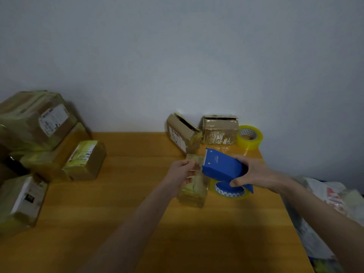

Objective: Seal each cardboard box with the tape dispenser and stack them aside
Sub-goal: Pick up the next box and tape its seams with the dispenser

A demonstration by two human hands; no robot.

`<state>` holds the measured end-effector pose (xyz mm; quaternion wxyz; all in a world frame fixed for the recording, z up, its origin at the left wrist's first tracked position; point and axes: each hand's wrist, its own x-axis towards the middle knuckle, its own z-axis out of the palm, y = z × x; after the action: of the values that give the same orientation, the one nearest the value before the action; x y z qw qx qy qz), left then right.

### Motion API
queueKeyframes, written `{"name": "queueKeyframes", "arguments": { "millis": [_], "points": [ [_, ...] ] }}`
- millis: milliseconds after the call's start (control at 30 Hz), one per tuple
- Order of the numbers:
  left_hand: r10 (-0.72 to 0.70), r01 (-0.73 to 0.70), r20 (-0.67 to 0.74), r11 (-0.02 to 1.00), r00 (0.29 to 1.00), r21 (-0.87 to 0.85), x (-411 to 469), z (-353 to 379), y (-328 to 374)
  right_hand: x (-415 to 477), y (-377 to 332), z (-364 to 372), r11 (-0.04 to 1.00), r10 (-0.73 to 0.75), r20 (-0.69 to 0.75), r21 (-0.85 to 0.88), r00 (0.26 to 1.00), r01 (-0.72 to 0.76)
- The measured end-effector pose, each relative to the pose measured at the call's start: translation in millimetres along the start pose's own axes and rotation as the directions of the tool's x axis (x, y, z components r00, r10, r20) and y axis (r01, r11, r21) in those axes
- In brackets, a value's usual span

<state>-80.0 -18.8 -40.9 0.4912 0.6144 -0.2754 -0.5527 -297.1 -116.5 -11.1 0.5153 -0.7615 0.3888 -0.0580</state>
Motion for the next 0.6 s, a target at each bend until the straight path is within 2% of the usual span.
{"name": "queueKeyframes", "arguments": {
  "millis": [133, 267, 367, 600],
  "points": [
    [-0.062, 0.061, -0.02, 0.997, 0.998, -0.044, 1.4, -3.3, -0.7, 0.0, 1.6, 0.7, 0.999, 0.006, -0.009, -0.045, 1.0, -0.006],
    [0.071, -0.047, -0.077, 0.958, 0.994, 0.284, 7.1, -1.0, -7.9, 3.0, 6.9, 7.3, 0.99, 0.044, -0.031, -0.134, 0.999, -0.047],
    [0.141, -0.064, -0.163, 0.911, 0.977, 0.407, 15.0, -0.2, -18.2, 10.8, 12.6, 18.4, 0.973, 0.05, -0.034, -0.224, 0.998, -0.056],
    [0.066, 0.025, -0.263, 0.945, 0.963, 0.326, 19.9, -15.8, -29.5, 42.9, 12.2, 33.0, 0.973, 0.011, -0.012, -0.23, 1.0, -0.013]
  ]
}}
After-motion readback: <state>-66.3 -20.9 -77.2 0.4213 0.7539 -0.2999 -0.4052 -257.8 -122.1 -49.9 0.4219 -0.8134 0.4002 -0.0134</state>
